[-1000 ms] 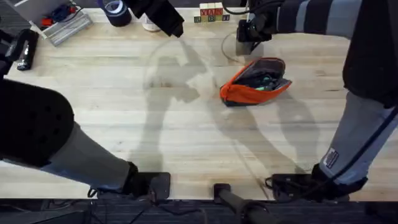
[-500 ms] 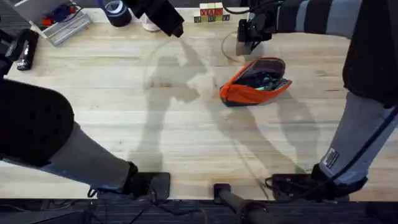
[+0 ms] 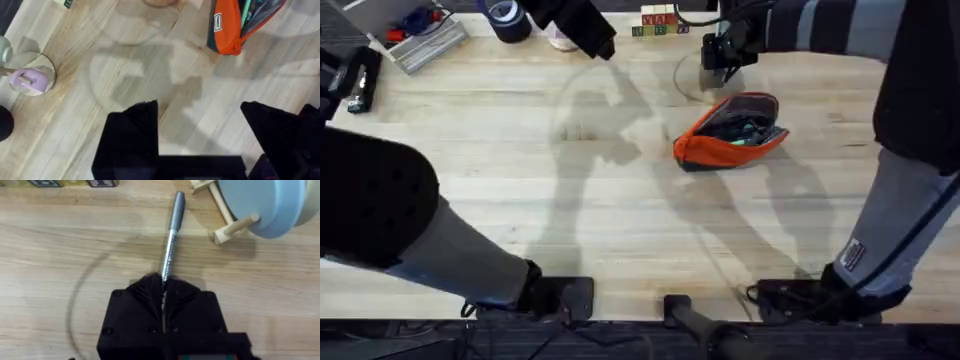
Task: Unzip the bag, pick up the pens from the table one at a time and place them inside, then zip the bag closed.
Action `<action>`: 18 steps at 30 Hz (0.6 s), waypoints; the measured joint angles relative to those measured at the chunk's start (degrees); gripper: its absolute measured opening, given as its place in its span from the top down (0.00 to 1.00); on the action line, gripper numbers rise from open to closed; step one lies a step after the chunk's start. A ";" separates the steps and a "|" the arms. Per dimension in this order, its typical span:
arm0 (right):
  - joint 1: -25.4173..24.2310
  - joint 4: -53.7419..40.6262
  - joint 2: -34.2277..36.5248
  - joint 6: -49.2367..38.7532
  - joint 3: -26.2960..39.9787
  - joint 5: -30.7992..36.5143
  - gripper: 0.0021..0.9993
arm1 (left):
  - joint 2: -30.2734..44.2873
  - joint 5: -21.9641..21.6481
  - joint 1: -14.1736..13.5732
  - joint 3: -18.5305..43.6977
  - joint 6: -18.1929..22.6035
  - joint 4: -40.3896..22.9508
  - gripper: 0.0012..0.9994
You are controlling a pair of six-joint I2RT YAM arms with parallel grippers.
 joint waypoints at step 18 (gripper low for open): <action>0.04 -1.06 -5.06 -4.28 -0.33 -1.16 0.97 | 0.00 0.00 0.00 -0.01 0.00 -0.03 0.00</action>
